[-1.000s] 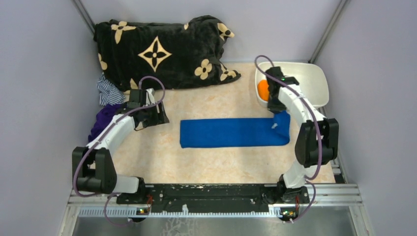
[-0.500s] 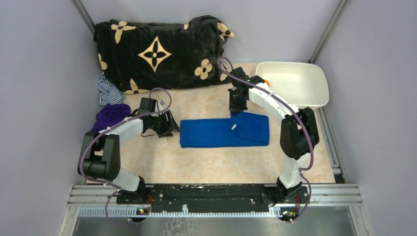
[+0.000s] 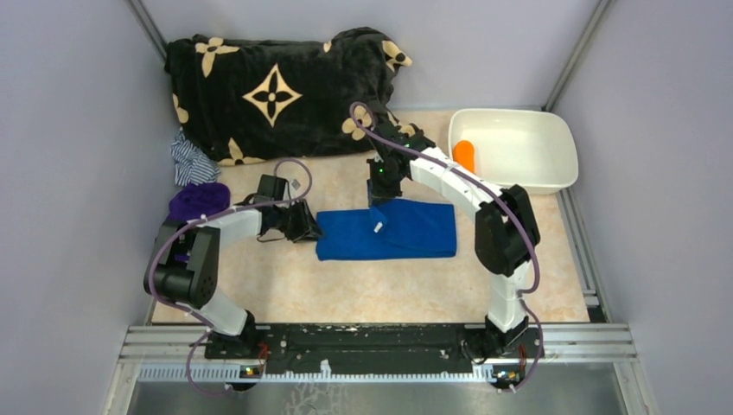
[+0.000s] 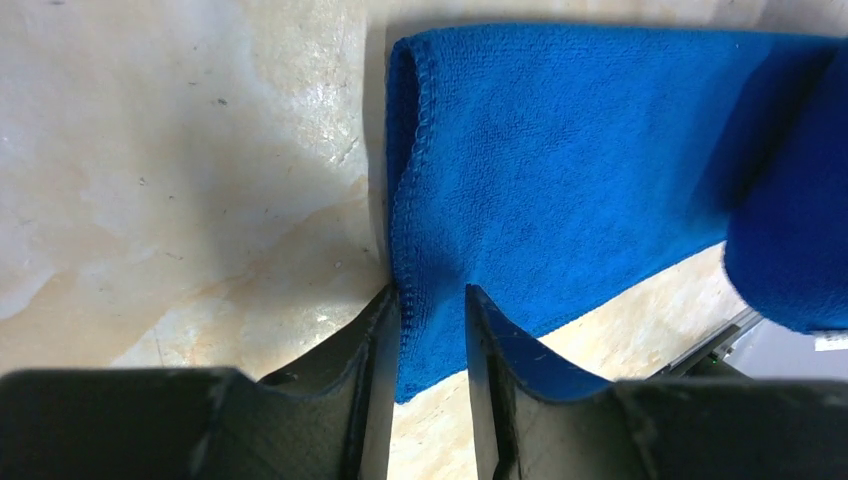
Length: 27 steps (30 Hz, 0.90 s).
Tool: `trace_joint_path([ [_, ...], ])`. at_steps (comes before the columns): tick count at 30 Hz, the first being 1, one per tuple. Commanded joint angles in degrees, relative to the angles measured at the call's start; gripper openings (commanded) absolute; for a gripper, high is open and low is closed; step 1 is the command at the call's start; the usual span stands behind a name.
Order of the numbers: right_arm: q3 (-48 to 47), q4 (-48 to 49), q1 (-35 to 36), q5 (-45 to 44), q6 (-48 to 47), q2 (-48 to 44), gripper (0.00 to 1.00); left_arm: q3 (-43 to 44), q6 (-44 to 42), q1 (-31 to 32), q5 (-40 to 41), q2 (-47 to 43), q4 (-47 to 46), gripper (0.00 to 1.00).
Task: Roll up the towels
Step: Fold the towel at the center of the board.
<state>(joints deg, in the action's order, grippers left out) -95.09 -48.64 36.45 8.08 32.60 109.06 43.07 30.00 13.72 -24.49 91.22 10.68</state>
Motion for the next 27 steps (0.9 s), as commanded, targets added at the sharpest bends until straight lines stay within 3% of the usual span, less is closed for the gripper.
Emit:
trace_joint_path([
  [1,-4.7,2.2,2.8,3.2,1.3,2.3,0.0,-1.0,-0.4,0.8,1.3,1.3,-0.1,0.36],
  [12,-9.2,5.2,7.6,6.9,4.2,7.3,0.0,-0.6,-0.9,1.8,3.0,1.3,1.1,0.31],
  [27,-5.0,14.4,8.6,7.6,10.3,12.2,0.0,-0.7,-1.1,2.4,4.5,0.8,1.9,0.31],
])
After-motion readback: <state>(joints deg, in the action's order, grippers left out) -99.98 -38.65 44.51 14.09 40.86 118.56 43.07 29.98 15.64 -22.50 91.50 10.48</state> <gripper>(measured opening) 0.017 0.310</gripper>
